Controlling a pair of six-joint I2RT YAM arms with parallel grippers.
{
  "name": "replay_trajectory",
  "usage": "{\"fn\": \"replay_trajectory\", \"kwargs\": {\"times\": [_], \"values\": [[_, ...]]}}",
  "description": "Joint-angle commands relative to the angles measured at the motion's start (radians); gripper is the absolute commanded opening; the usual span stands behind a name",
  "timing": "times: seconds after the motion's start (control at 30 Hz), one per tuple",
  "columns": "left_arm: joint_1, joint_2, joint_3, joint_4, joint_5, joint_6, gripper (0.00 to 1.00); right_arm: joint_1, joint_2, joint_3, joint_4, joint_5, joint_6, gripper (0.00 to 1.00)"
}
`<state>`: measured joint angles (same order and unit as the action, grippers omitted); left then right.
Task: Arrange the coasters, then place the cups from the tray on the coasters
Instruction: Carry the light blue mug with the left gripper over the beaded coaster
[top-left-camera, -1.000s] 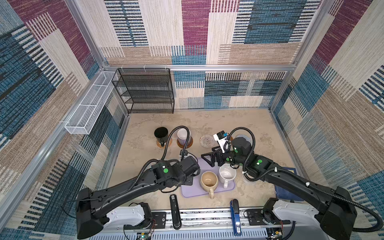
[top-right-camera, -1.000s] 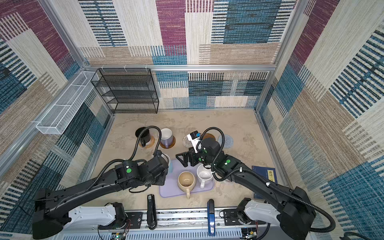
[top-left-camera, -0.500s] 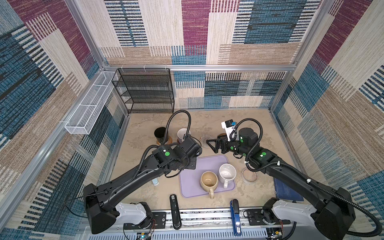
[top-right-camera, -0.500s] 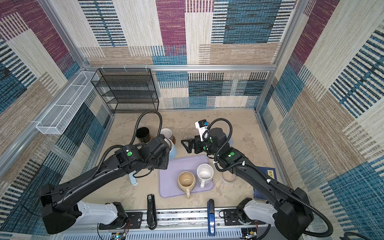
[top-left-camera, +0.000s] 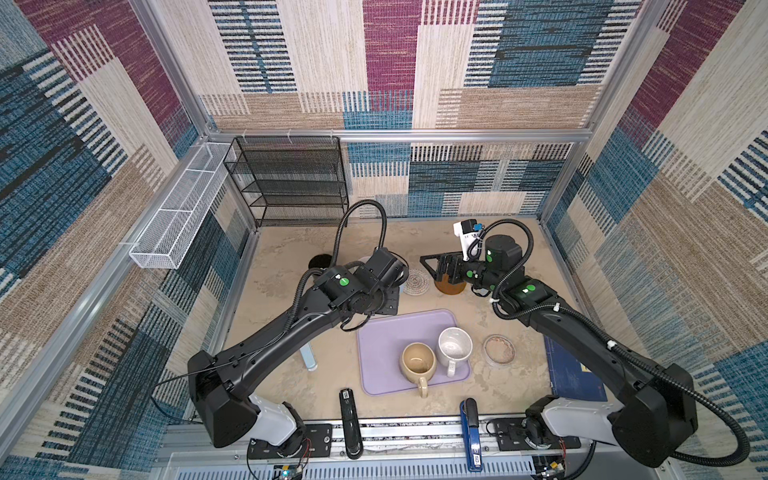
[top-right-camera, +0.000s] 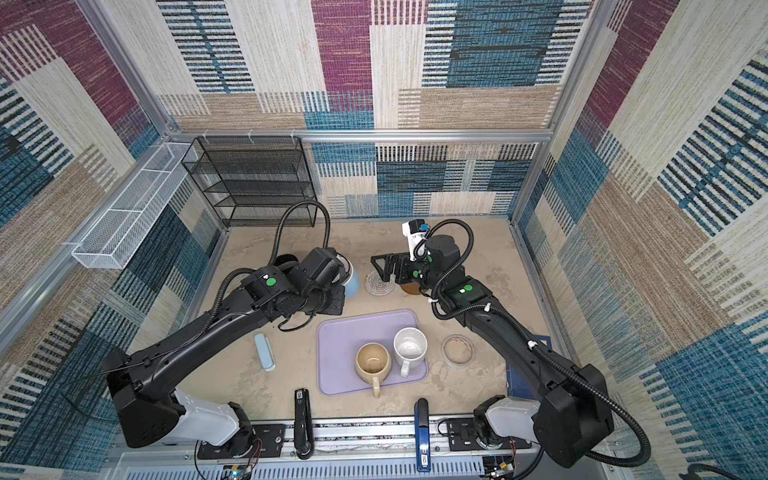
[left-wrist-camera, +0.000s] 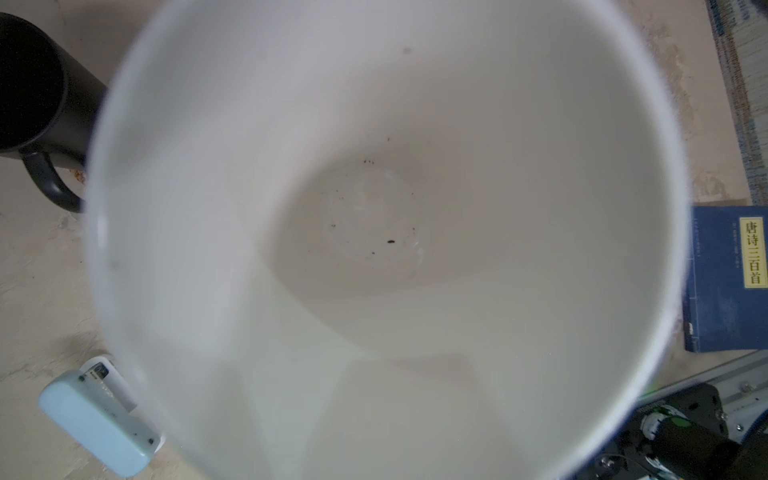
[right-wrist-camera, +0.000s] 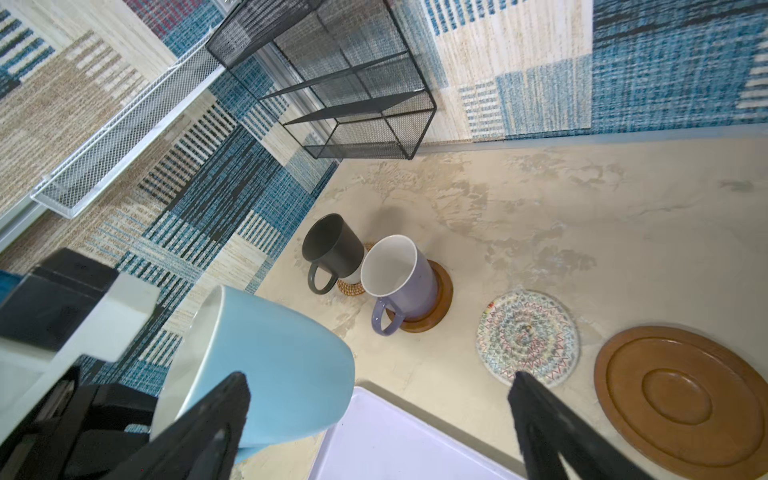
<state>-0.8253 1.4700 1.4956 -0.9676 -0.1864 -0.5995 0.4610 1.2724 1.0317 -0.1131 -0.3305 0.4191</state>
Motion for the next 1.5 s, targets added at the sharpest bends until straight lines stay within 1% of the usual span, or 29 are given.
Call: {"fn": "replay_trajectory", "kwargs": {"times": [0.0,0.07,0.2,0.27,0.4,0.47,0.6,0.8,0.87,0.9,0.97,1.1,1.2,1.47], "values": [[0.015,0.029,0.037,0.084,0.024,0.027,0.00,-0.017,0.004,0.012,-0.010,-0.002,0.030,1.00],[0.022,0.057,0.067,0.081,0.025,0.029,0.00,-0.029,0.010,0.012,-0.015,-0.012,0.021,0.99],[0.036,0.121,0.130,0.084,0.025,0.037,0.00,-0.075,0.027,-0.005,0.006,-0.109,0.012,1.00],[0.038,0.153,0.156,0.086,0.022,0.034,0.00,-0.090,0.035,-0.007,0.004,-0.131,0.008,1.00],[0.046,0.237,0.218,0.080,0.037,0.018,0.00,-0.121,0.047,-0.016,-0.004,-0.147,0.001,1.00],[0.049,0.277,0.241,0.077,0.015,-0.004,0.00,-0.142,0.051,-0.026,-0.010,-0.153,-0.006,1.00],[0.054,0.343,0.277,0.077,0.010,-0.024,0.00,-0.174,0.046,-0.050,-0.018,-0.143,-0.014,1.00],[0.054,0.441,0.357,0.049,-0.022,-0.046,0.00,-0.186,0.053,-0.065,-0.029,-0.138,-0.029,1.00],[0.056,0.481,0.394,0.024,-0.023,-0.049,0.00,-0.206,0.048,-0.091,0.014,-0.220,-0.024,1.00],[0.056,0.503,0.412,0.015,-0.022,-0.051,0.00,-0.214,0.044,-0.101,0.024,-0.227,-0.014,1.00],[0.055,0.540,0.437,0.002,-0.019,-0.056,0.00,-0.215,0.037,-0.104,0.015,-0.196,-0.025,1.00],[0.056,0.614,0.492,-0.032,-0.027,-0.069,0.00,-0.219,0.038,-0.108,-0.002,-0.171,-0.046,1.00],[0.055,0.648,0.520,-0.035,-0.012,-0.079,0.00,-0.221,0.042,-0.117,-0.002,-0.156,-0.043,1.00],[0.056,0.740,0.603,-0.075,-0.019,-0.098,0.00,-0.222,0.063,-0.116,-0.049,-0.085,-0.064,1.00]]}}
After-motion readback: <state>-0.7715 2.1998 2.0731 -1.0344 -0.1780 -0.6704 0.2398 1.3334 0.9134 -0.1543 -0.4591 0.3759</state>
